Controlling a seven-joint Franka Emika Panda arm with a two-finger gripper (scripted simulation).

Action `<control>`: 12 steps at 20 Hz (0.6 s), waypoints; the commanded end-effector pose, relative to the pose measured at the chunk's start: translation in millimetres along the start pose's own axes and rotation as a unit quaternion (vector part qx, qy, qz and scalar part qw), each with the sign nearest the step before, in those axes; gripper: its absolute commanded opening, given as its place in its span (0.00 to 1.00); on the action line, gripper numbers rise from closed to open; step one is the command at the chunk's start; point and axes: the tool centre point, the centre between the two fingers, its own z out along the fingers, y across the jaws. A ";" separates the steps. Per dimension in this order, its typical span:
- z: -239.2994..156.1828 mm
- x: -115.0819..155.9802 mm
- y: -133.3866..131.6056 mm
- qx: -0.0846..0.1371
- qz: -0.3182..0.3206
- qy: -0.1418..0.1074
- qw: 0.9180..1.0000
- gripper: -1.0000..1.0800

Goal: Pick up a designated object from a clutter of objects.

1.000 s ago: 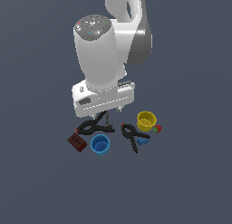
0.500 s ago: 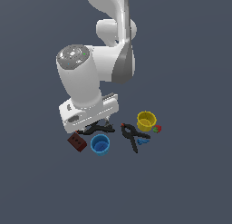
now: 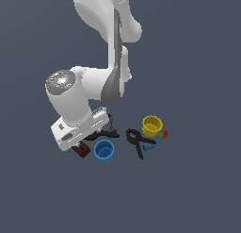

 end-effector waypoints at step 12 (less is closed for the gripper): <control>56.5 -34.2 42.7 -0.007 -0.097 -0.001 0.995 0.96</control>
